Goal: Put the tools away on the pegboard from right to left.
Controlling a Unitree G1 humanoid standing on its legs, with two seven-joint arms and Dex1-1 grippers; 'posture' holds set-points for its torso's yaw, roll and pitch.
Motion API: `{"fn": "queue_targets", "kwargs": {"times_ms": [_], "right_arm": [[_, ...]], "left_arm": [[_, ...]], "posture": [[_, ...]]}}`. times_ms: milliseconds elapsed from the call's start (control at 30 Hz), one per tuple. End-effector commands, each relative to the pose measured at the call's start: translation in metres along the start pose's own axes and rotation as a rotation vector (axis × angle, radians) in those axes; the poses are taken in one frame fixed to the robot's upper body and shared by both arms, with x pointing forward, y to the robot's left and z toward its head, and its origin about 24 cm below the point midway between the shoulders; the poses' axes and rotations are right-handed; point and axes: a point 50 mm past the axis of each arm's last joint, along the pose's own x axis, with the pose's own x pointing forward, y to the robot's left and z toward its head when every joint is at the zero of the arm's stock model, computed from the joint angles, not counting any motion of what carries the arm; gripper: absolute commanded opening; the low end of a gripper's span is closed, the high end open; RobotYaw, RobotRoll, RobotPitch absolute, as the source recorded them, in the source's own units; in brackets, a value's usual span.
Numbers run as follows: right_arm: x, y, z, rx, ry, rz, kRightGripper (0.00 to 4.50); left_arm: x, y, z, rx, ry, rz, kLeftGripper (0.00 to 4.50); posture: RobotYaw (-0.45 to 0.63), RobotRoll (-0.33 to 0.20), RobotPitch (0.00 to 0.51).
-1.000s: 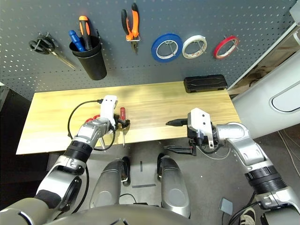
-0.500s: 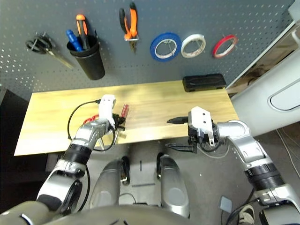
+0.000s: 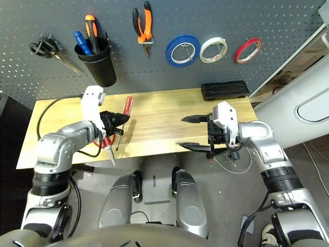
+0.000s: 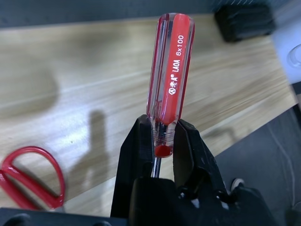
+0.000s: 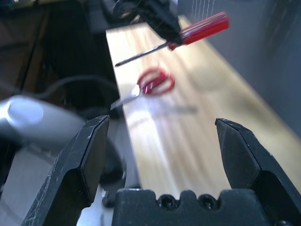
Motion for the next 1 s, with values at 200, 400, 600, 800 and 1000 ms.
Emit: {"fn": "queue_targets", "kwargs": {"times_ms": [200, 400, 600, 800, 1000], "right_arm": [[-0.008, -0.015, 0.027, -0.025, -0.176, -0.008, 4.50], [-0.011, -0.022, 0.060, -0.013, -0.261, 0.017, 4.50], [-0.017, -0.030, 0.088, -0.044, -0.285, 0.037, 4.50], [-0.017, -0.039, 0.111, -0.105, -0.293, 0.022, 4.50], [-0.010, -0.035, 0.109, -0.106, -0.293, 0.018, 4.50]], "left_arm": [[-0.051, 0.005, 0.045, 0.040, -0.135, -0.124, 0.63], [-0.081, 0.006, 0.091, 0.074, -0.308, -0.225, 0.63], [-0.097, 0.010, 0.121, 0.083, -0.465, -0.245, 0.63], [-0.083, 0.021, 0.156, 0.044, -0.704, -0.137, 0.63], [-0.054, 0.032, 0.182, -0.005, -0.914, 0.022, 0.63]], "posture": [[0.05, 0.000, 0.134], [0.05, 0.000, 0.117], [0.05, 0.000, 0.097], [0.02, 0.000, 0.080], [-0.01, 0.000, 0.083]]}}
